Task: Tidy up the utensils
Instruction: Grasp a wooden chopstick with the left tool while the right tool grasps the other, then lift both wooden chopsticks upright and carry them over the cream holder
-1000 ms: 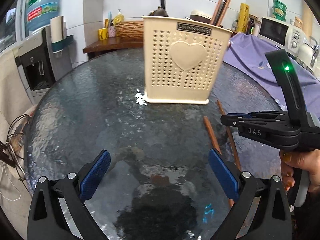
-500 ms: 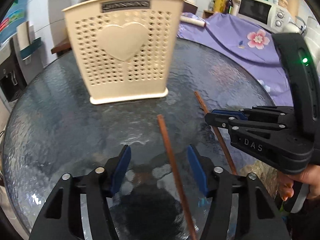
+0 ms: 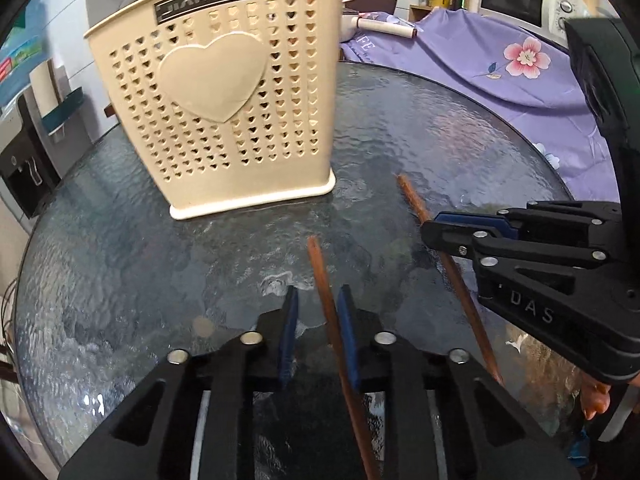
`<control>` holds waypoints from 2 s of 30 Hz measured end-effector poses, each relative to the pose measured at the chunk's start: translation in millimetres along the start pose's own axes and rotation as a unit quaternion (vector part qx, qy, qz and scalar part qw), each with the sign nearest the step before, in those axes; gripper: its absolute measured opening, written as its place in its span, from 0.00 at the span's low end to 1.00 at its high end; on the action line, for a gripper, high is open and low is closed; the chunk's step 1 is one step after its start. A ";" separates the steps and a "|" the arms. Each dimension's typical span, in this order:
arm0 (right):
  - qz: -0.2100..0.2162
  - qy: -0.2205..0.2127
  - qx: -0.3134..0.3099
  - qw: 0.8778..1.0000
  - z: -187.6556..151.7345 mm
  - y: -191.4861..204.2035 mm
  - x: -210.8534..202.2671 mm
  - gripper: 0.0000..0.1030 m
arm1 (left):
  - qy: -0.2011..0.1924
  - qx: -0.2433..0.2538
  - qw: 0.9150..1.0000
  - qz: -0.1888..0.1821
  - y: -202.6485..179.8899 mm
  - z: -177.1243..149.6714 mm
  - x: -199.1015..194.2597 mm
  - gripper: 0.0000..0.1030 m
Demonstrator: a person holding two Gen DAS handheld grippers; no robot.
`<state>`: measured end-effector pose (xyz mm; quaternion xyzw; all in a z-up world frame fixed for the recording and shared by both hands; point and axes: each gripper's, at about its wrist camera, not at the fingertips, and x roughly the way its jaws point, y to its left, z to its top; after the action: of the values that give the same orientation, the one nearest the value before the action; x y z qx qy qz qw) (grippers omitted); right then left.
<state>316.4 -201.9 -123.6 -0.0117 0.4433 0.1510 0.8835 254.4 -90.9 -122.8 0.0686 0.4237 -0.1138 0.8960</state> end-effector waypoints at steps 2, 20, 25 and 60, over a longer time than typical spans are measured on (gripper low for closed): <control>-0.005 0.004 0.004 1.000 3.8 -0.1 1.9 0.11 | 0.001 0.008 1.000 0.001 -4.0 3.7 3.0 0.11; 0.044 -0.026 0.077 0.996 10.9 -22.9 -6.0 0.07 | -0.026 -0.033 0.998 -0.039 16.0 9.1 -9.8 0.07; 0.102 -0.062 0.102 0.988 16.9 -29.1 -32.4 0.07 | -0.069 -0.051 0.995 -0.058 30.3 15.5 -47.6 0.07; -0.021 0.008 0.016 1.000 17.6 -6.9 12.0 0.08 | -0.162 -0.090 0.979 -0.087 63.7 8.4 -133.5 0.07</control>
<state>338.8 -202.7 -123.1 -0.0083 0.4523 0.1255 0.8830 195.3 -11.8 -12.4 -0.0689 0.2862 -0.1623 0.9418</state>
